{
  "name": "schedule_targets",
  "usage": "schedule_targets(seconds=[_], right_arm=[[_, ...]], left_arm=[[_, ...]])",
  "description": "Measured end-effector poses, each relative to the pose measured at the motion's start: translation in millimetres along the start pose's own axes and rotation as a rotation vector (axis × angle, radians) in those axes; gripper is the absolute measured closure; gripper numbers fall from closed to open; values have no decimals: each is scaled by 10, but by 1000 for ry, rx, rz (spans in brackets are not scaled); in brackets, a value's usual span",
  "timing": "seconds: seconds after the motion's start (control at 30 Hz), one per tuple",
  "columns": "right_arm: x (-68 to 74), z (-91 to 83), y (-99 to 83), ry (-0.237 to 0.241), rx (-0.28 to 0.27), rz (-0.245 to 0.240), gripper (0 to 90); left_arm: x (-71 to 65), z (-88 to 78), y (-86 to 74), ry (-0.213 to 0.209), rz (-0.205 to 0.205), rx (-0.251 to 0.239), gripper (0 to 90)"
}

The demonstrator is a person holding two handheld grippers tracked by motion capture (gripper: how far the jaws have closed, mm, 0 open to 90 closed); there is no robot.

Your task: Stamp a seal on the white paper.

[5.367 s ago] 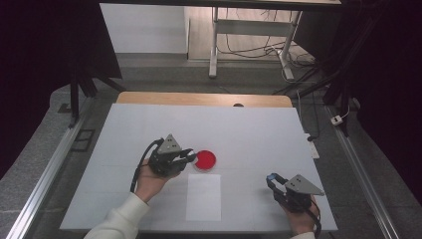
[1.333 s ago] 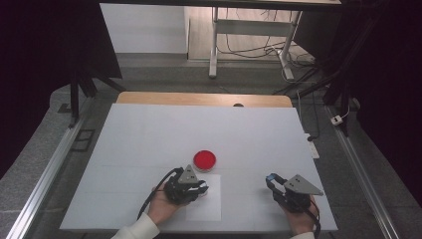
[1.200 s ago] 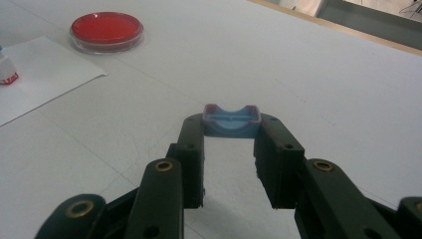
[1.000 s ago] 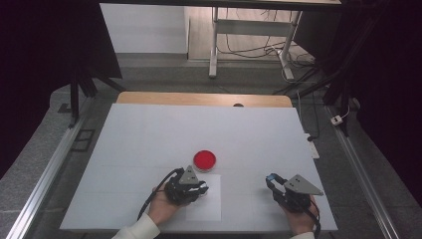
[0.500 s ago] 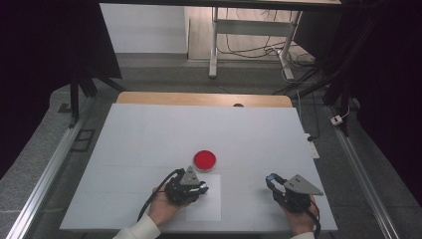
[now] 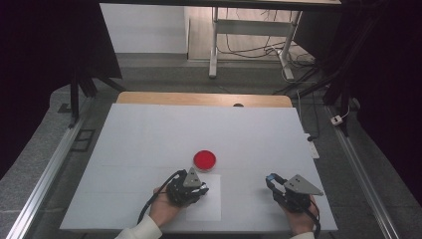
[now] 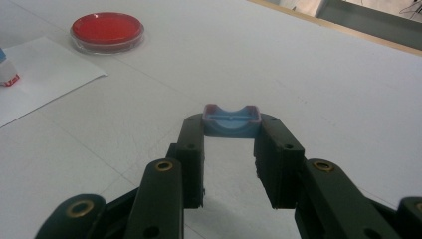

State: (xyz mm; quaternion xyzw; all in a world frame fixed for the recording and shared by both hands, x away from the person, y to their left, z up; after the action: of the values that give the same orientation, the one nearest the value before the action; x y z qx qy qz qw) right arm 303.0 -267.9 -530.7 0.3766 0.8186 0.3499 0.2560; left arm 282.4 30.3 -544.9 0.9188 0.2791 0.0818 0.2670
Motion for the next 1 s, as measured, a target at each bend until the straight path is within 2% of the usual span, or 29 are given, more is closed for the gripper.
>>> schedule_targets(seconds=[0.3, 1.0], right_arm=[[4, 0, 3, -2, 1, -3, 651], [5, 0, 3, -4, 1, -5, 651]], left_arm=[[-32, 1, 25, 26, 18, 34, 766], [-45, 5, 23, 40, 31, 36, 767]])
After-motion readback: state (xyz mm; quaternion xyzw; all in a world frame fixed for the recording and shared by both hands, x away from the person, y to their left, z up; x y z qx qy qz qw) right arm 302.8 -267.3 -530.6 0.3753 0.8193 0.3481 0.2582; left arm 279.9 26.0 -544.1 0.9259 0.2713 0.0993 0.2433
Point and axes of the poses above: each handheld gripper's, and its own axes: z roughly forward along the jaws, y roughly out of its top, x roughly to its left, the point moved 5 cm from there along z, roughly forward along the jaws, and after that the axes turned 11 degrees about x, right-handed, at the moved point
